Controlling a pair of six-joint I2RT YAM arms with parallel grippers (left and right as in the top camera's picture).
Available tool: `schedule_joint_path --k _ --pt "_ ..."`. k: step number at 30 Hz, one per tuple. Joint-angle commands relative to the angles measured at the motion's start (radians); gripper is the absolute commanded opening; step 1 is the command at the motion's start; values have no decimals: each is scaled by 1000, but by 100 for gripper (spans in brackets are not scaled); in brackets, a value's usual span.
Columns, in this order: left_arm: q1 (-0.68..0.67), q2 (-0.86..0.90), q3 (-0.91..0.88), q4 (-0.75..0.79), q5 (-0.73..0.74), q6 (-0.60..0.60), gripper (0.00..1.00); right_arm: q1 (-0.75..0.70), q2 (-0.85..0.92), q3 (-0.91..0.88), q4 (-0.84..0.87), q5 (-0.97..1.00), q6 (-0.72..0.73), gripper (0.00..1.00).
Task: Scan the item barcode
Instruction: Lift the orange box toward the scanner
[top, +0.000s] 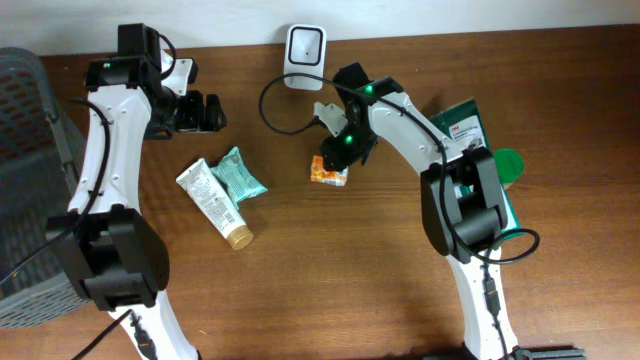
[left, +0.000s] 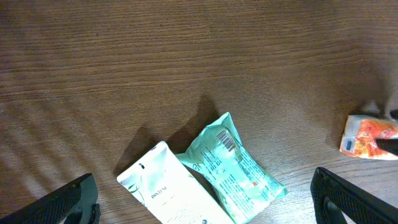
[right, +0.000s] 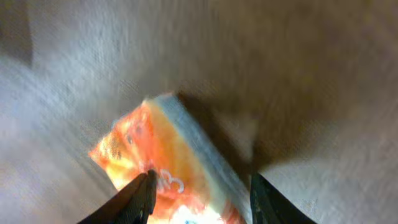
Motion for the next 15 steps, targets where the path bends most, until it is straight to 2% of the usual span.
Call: schedule_joint_path --k 1,6,8,12,15 --pt "0 -4 2 2 -4 -6 99 -24 2 4 -71 -64 -23 46" --pt "0 -4 2 2 -4 -6 99 -23 1 4 -151 -98 98 45" --pt "0 -4 2 1 -4 -6 99 -21 1 4 -146 -97 129 41" --pt "0 -4 2 2 -4 -6 99 -21 2 -24 -86 -89 132 39" --pt "0 -4 2 2 -4 -6 99 -18 4 -106 7 -90 166 33"
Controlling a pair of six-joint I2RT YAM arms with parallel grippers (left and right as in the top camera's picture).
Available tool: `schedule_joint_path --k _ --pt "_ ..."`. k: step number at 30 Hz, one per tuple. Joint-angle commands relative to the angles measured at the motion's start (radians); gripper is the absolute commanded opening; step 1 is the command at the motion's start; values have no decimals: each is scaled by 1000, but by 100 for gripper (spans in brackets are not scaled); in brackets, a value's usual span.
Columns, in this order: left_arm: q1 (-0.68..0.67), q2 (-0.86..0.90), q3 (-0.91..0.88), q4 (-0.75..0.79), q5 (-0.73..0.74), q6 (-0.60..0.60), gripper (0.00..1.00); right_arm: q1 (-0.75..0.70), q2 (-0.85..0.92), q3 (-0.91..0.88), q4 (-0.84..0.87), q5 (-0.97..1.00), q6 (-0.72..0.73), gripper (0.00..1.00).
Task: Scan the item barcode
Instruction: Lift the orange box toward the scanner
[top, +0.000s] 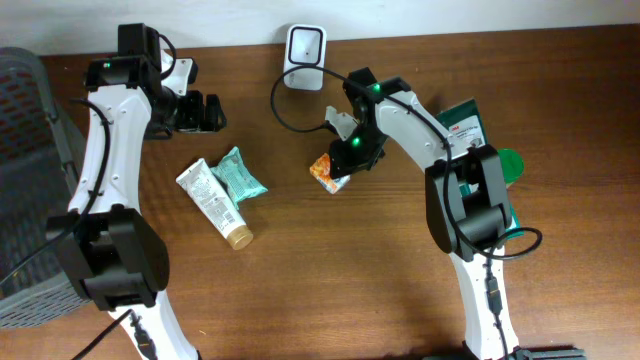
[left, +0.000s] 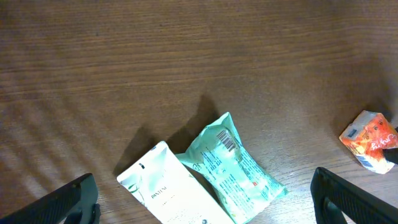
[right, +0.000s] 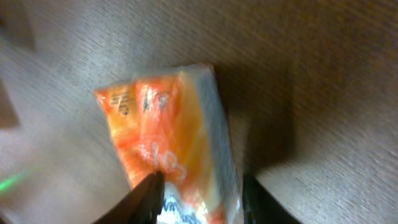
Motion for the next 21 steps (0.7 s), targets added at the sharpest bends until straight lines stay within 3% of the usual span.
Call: schedule_joint_path --k 1,2,5,12,17,21 --pt "0 -4 2 2 -4 -6 99 6 3 -81 47 -11 34 31" --pt "0 -4 2 2 -4 -6 99 6 3 -103 61 -11 34 29" --pt "0 -4 2 2 -4 -6 99 6 3 -134 75 -11 34 5" --pt "0 -4 2 2 -4 -6 99 -3 -58 -26 -82 -122 86 4" --pt "0 -4 2 2 -4 -6 99 -59 -76 205 -280 -473 29 4" --pt "0 -4 2 2 -4 -6 99 -131 -76 291 -382 -789 -50 4"
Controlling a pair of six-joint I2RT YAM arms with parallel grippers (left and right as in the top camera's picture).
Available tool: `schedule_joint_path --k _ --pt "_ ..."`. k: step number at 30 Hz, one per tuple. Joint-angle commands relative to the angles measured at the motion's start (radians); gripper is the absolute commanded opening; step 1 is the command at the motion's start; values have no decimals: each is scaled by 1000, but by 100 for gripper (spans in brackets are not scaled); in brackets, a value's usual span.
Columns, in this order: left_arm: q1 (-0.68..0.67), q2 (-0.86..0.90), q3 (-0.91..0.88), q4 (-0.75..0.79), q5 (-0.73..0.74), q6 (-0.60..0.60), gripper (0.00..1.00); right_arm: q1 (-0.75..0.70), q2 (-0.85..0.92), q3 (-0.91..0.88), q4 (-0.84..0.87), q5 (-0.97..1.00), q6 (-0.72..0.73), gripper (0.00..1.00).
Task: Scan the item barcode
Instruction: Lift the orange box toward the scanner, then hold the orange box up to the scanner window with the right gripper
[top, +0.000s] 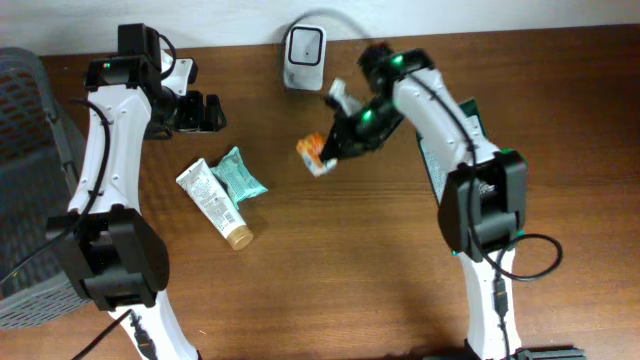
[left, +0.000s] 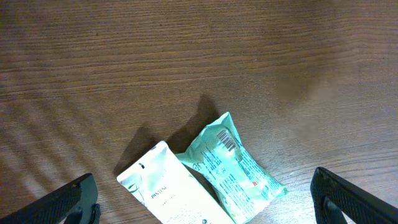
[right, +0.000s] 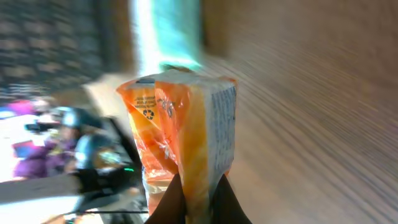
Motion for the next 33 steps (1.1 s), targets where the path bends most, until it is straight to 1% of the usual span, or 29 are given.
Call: schedule_joint_path --k 1,4,7,11,15,17,19,20,23,24,25,30,32,33 --pt "0 -4 2 2 -4 -6 99 -79 -34 68 -112 -367 -119 4" --pt "0 -4 2 2 -4 -6 99 -122 -35 75 -303 -443 -302 4" --pt "0 -4 2 2 -4 -6 99 -124 -66 70 -301 -410 -286 4" --pt "0 -4 2 2 -4 -6 99 -118 -166 70 -301 -396 -286 4" --pt "0 -4 2 2 -4 -6 99 -119 -289 70 -301 -273 -261 4" --pt "0 -4 2 2 -4 -6 99 -117 -341 70 -301 -142 -240 4" --pt "0 -4 2 2 -4 -6 99 -109 -364 71 -271 1 -183 4" --pt "0 -4 2 2 -4 -6 99 -97 -364 71 -227 89 -137 4" --pt "0 -4 2 2 -4 -6 99 -51 -363 71 -64 400 81 4" --pt "0 -4 2 2 -4 -6 99 -14 -362 71 22 563 146 4" --pt "0 -4 2 2 -4 -6 99 16 -359 71 80 671 169 4" --pt "0 -4 2 2 -4 -6 99 149 -326 78 262 1098 169 4" --pt "0 -4 2 2 -4 -6 99 180 -305 78 356 1234 115 4" --pt "0 -4 2 2 -4 -6 99 196 -282 78 449 1321 43 4"
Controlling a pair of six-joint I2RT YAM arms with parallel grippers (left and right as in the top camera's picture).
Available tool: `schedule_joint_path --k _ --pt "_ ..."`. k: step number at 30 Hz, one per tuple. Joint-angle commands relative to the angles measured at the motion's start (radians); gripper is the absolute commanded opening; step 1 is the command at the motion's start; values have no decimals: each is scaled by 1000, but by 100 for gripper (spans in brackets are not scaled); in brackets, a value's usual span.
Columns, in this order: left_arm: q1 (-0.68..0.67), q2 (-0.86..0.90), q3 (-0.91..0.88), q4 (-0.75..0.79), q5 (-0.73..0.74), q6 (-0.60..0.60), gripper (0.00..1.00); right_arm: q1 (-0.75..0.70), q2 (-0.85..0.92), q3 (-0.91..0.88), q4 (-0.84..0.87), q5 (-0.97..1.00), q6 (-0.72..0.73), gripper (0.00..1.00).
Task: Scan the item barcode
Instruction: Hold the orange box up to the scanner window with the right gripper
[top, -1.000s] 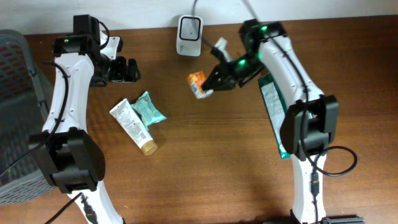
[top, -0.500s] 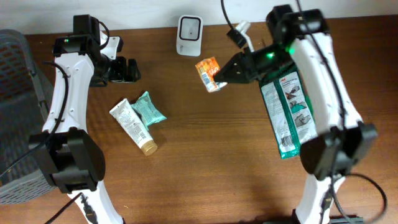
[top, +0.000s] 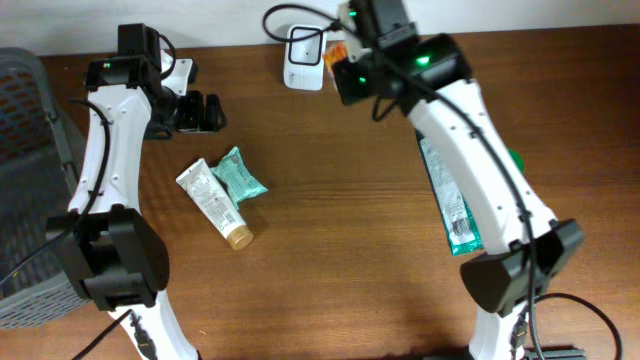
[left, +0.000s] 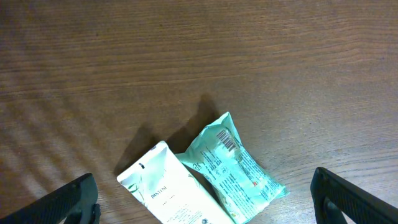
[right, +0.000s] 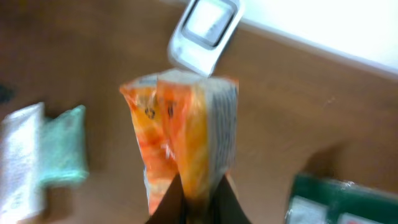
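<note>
My right gripper (right: 196, 193) is shut on an orange and white packet (right: 180, 124) and holds it up high. The white barcode scanner (right: 205, 28) stands at the table's back edge, just beyond the packet's top. In the overhead view the right gripper (top: 345, 55) hangs close beside the scanner (top: 305, 45), and only an orange sliver of the packet (top: 339, 47) shows. My left gripper (top: 205, 112) stands open at the back left, with nothing between its fingers (left: 68, 202).
A teal packet (left: 233, 162) and a white Pantene tube (left: 168, 193) lie side by side at the left. A long green package (top: 450, 190) and a dark green box (right: 336, 199) lie at the right. A grey basket (top: 25, 180) stands at the far left.
My right gripper has moved with the orange packet from over the middle of the table to the back, right beside the scanner. The left arm has not moved.
The orange packet lay on the table with my right gripper's jaws open around it. Then the jaws stood closer on it. Then the packet was held up off the table, and now it is at the scanner. The left gripper stayed open throughout.
</note>
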Motion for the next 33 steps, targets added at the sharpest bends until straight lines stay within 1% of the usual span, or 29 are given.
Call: schedule_joint_path --k 1,3,5,8,9,13,14,17,23,24,27,29,31,33 --pt "0 -4 2 2 -3 -6 99 34 68 18 194 384 -138 4" --pt "0 -4 2 2 -3 -6 99 35 117 18 345 433 -257 4" --pt "0 -4 2 2 -3 -6 99 35 209 18 537 436 -426 4" --pt "0 -4 2 2 -3 -6 99 35 317 18 706 422 -571 4" --pt "0 -4 2 2 -3 -6 99 37 357 18 752 400 -617 4" --pt "0 -4 2 2 -3 -6 99 51 467 18 849 396 -773 4" --pt "0 -4 2 2 -3 -6 99 55 488 18 870 411 -791 4" --pt "0 -4 2 2 -3 -6 99 55 515 18 898 421 -796 4" --pt "0 -4 2 2 -3 -6 99 61 517 18 901 401 -796 4" --pt "0 -4 2 2 -3 -6 99 63 517 18 894 373 -790 4" --pt "0 -4 2 2 -3 -6 99 66 496 18 893 336 -643 4" --pt "0 -4 2 2 -3 -6 99 63 468 18 870 314 -587 4" --pt "0 -4 2 2 -3 -6 99 52 424 18 817 283 -518 4" --pt "0 -4 2 2 -3 -6 99 35 374 18 721 226 -431 4"
